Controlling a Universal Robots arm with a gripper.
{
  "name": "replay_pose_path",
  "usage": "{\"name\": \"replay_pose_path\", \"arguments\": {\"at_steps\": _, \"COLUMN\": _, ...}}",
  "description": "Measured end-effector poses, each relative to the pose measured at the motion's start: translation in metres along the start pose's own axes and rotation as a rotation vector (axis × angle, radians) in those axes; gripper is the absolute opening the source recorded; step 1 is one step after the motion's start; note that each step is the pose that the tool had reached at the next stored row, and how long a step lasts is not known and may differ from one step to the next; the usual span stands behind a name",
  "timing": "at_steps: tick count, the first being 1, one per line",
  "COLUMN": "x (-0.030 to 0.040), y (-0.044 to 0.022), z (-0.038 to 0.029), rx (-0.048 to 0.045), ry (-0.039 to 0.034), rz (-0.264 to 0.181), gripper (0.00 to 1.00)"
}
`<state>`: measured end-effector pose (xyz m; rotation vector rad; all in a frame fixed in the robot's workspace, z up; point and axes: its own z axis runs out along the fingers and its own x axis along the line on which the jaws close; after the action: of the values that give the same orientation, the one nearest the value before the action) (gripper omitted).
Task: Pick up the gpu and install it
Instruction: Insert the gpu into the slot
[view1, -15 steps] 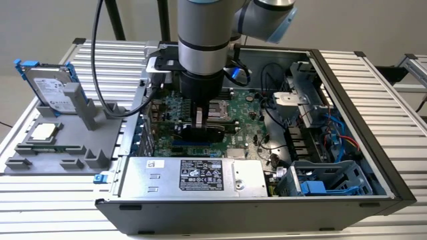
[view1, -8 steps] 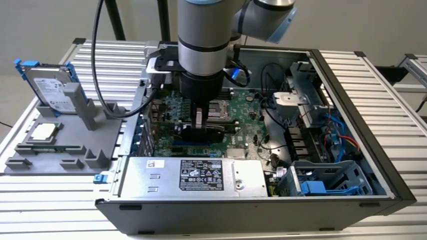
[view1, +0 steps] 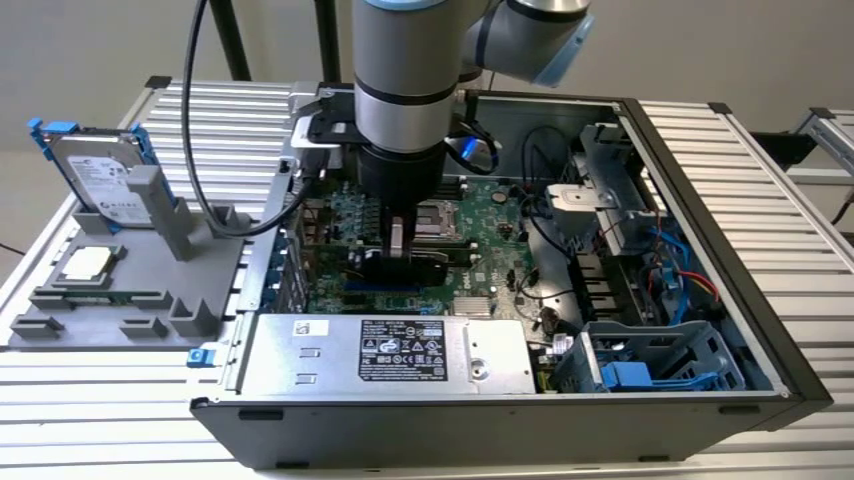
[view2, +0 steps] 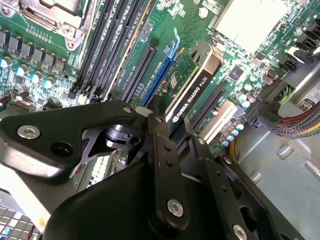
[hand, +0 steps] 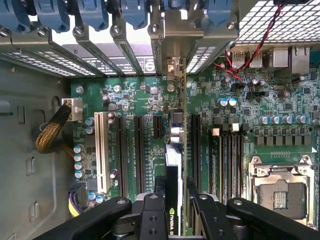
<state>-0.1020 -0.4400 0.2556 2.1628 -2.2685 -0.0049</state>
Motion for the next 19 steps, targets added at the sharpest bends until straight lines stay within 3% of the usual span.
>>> {"name": "replay_pose_path", "arguments": {"at_steps": 19, "x": -0.0028, "y": 0.001, "z": 0.0008, "rx": 0.0001, "ry": 0.0005, "rz": -0.001, "gripper": 0.0}}
